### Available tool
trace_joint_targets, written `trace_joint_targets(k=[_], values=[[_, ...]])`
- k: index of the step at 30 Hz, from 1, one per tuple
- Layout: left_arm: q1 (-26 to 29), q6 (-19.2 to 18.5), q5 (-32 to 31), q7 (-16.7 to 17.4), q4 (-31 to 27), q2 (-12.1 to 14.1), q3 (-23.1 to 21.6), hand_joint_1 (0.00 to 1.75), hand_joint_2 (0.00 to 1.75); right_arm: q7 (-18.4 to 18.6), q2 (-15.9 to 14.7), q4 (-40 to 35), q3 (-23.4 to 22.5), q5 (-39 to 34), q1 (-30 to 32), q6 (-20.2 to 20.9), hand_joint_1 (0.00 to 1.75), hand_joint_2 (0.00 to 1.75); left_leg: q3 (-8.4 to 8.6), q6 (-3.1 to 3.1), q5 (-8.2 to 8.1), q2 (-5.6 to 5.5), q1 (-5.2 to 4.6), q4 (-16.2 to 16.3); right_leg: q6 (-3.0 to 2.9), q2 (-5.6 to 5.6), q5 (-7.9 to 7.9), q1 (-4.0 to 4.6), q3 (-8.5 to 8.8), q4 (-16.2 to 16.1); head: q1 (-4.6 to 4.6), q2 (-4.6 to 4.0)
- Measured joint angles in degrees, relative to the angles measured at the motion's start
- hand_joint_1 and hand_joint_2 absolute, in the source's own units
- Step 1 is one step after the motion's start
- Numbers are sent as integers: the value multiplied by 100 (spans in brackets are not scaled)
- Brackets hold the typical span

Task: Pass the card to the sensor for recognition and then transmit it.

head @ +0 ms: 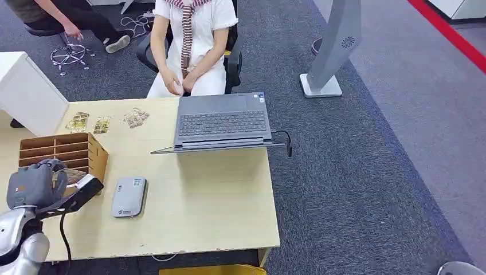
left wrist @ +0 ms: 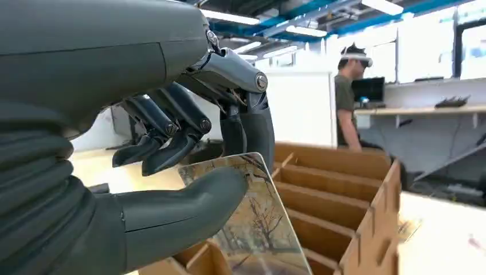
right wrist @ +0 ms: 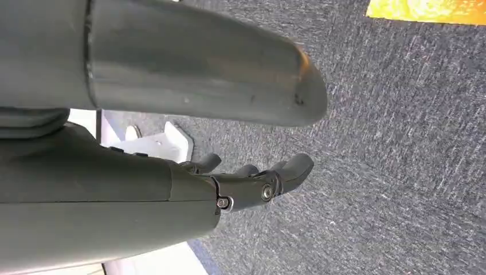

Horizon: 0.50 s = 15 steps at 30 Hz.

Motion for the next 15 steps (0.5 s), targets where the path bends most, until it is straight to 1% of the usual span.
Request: trace_joint_targets(k=[6,9,11,15], values=[[446,6,85,-74,-1117,162,0,175,175,-2,2,0,-4,-57,13,-9,0,0,-2,0,-1,0,0,0,1,-2,-1,0,-1,-1,0,2],[573,-153,210,-162,-1591,258,0,175,175,-4,2,0,-9,-79,14,0,0,0,-3,0,-1,-1,0,0,1,-3,-1,0,0,-1,-2,0],[585,-275,321,-210,-1791,311,0,175,175,-9,2,0,-11,-68,17,7,0,0,-3,0,0,-1,0,0,1,-3,-1,0,0,-1,0,0],[568,-358,389,-243,-2029,389,0,175,175,-20,2,0,-11,-61,22,22,0,0,0,-2,2,-1,0,0,0,-2,1,0,0,-1,0,0]])
